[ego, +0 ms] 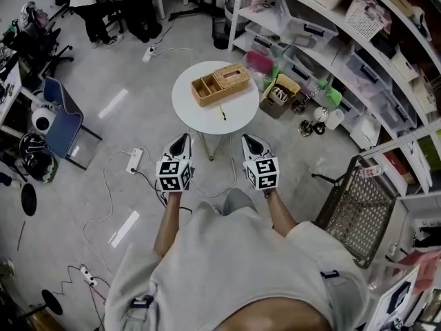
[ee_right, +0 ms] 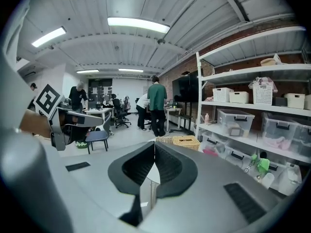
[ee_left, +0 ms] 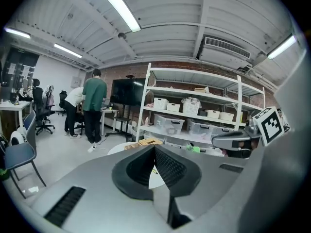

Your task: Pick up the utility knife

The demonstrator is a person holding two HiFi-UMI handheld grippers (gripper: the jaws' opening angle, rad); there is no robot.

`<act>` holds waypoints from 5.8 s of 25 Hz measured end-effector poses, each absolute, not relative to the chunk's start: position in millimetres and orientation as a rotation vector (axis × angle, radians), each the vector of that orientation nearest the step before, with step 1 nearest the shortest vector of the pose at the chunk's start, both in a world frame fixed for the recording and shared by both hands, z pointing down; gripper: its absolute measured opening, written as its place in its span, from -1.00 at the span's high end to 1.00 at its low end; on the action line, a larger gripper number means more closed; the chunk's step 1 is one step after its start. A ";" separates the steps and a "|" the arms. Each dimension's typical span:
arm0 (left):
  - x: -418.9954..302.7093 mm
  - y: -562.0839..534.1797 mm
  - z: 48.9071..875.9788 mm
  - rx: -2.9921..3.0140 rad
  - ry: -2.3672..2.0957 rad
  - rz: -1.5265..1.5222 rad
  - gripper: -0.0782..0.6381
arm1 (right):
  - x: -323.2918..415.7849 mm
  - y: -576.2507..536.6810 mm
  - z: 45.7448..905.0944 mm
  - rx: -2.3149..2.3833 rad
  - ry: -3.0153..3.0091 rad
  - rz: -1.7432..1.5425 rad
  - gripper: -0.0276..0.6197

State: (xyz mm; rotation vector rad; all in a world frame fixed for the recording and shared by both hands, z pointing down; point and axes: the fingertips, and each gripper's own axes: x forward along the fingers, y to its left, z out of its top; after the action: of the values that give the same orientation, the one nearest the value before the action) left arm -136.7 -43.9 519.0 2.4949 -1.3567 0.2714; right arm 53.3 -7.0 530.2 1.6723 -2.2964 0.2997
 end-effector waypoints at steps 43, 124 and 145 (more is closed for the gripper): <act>-74.6 -309.1 536.4 2.332 -1.540 0.370 0.73 | 106.4 -320.8 554.3 1.437 -2.467 0.367 0.82; -114.1 -197.8 701.8 2.063 -1.206 0.588 0.73 | 44.0 -198.5 812.0 1.129 -1.963 0.814 0.29; -120.3 -195.6 701.9 2.063 -1.196 0.596 0.73 | 35.0 -204.8 821.3 1.126 -1.883 0.784 0.67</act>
State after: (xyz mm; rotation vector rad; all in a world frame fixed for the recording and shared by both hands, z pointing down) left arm -120.3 -195.6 701.9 2.0629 -1.1960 0.5962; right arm 35.0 -204.8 821.3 1.1258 -1.8833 0.7844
